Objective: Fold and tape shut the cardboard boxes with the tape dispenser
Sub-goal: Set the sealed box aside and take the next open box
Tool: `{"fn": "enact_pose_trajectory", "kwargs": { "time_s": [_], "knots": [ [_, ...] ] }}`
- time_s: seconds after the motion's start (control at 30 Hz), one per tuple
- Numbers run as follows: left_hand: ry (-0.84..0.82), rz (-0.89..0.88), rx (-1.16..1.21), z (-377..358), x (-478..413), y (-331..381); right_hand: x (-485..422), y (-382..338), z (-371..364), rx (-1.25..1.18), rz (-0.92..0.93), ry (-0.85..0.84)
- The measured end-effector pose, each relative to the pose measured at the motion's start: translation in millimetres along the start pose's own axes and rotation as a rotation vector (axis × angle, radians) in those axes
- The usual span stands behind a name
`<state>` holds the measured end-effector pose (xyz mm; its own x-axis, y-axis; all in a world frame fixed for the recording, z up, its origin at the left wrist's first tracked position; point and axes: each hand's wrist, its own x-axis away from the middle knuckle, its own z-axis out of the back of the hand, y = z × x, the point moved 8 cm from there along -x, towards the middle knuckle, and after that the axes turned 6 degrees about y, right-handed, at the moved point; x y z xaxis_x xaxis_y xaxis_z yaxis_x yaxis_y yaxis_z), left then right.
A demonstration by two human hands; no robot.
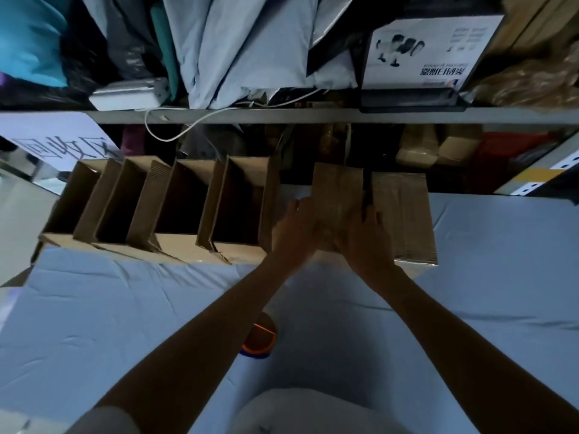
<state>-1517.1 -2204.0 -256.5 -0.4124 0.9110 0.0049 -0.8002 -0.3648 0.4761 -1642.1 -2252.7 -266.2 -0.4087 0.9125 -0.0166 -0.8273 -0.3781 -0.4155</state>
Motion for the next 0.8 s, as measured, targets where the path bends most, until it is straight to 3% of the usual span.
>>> {"fn": "enact_pose_trajectory", "kwargs": {
  "time_s": [0.1, 0.17, 0.23, 0.33, 0.53, 0.67, 0.8],
  "knots": [
    [0.3, 0.028, -0.166, 53, 5, -21, 5, -4, 2, 0.088, 0.032, 0.032],
    [0.353, 0.181, -0.296, 76, 10, -49, 9, -6, 3, 0.094, 0.055, 0.021],
    [0.191, 0.347, -0.229, 73, 15, -72, 16, -10, 5, 0.085, 0.084, 0.024],
    [-0.078, 0.353, -0.192, 52, 23, -72, 33, -25, 10, 0.014, 0.185, 0.042],
    [-0.004, 0.264, -0.093, 79, 43, -50, 46, -42, 20, -0.146, 0.26, 0.032],
    [0.064, 0.168, -0.076, 116, 72, -43, 46, -58, 31, -0.364, 0.153, 0.064],
    [-0.055, 0.048, -0.092, 143, 103, -58, 49, -96, 56, -0.782, -0.099, 0.158]
  ]
}}
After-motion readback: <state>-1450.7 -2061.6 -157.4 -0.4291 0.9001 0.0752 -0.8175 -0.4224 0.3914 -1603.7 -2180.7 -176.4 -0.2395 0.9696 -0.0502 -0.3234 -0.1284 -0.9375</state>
